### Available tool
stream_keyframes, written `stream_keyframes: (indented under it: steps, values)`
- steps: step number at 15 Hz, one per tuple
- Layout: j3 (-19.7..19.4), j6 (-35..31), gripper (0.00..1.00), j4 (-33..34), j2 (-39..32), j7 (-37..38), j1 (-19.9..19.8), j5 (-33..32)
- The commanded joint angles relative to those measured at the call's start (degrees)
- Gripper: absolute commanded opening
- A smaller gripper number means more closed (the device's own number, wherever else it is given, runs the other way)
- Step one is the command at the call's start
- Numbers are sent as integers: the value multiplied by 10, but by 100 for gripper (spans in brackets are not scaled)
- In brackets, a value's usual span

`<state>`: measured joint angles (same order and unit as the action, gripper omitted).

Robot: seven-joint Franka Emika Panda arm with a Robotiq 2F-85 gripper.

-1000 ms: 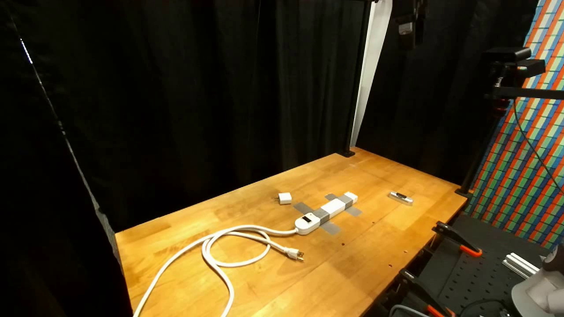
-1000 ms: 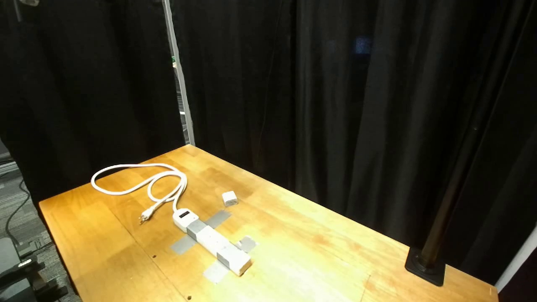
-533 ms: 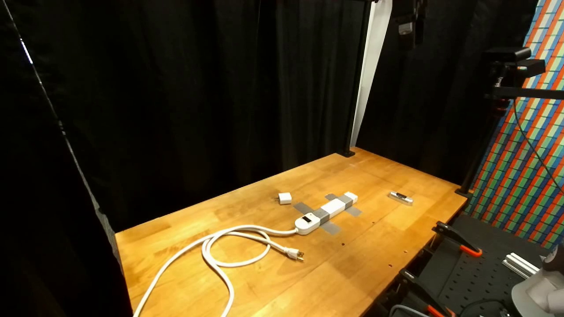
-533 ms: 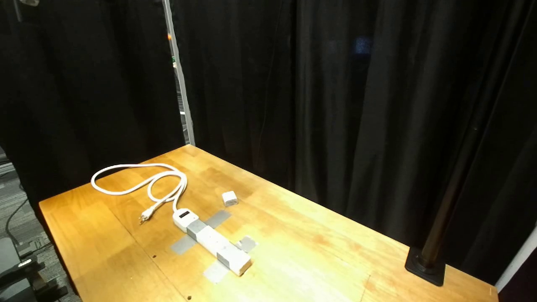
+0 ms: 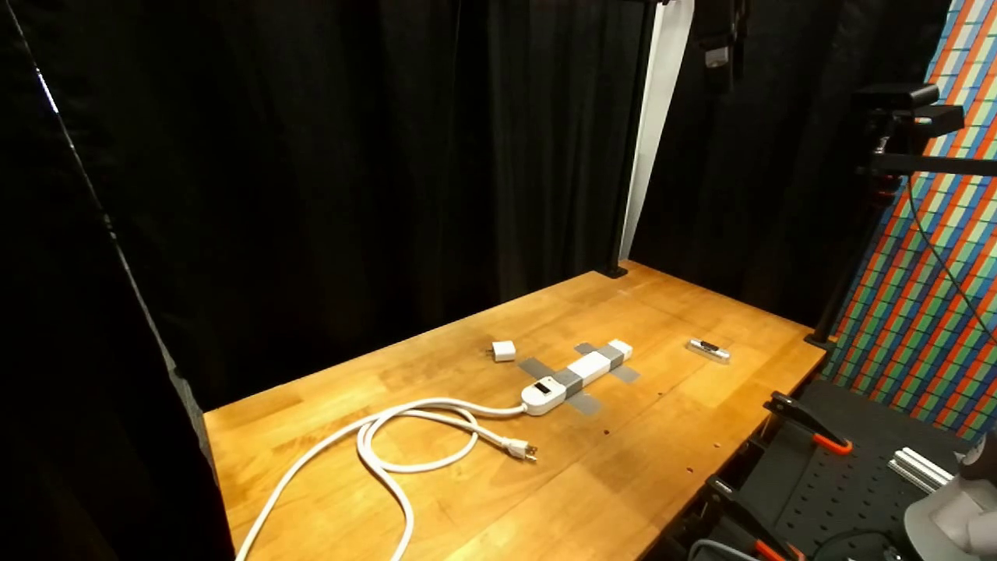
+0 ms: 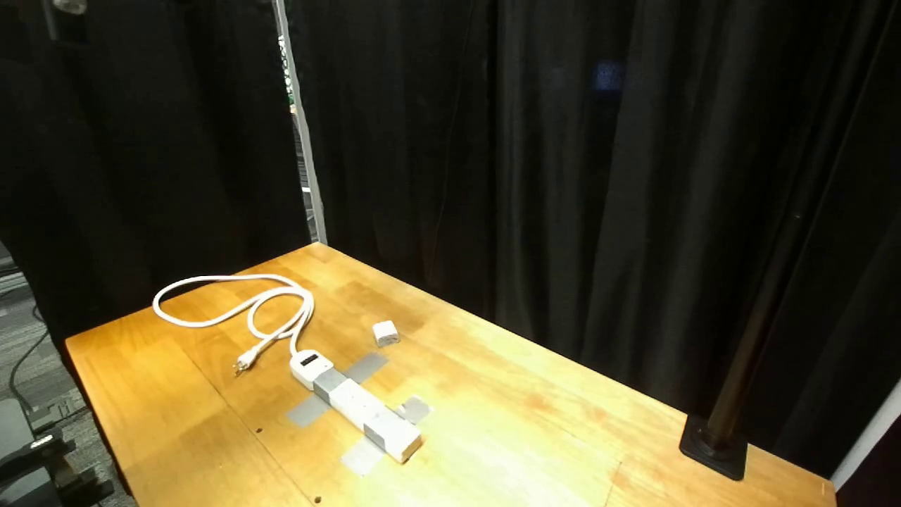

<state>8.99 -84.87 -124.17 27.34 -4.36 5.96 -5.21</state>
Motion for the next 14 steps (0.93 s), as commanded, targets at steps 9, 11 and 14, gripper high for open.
stream_keyframes:
  steps: [9, 11, 14]
  values:
    - [-169, -364, 100, 89, -213, -409, -10, -7]
    - [-196, -396, 100, 121, -277, -498, 1, 69]
    - [-158, -386, 100, 183, -378, -628, -45, 195]
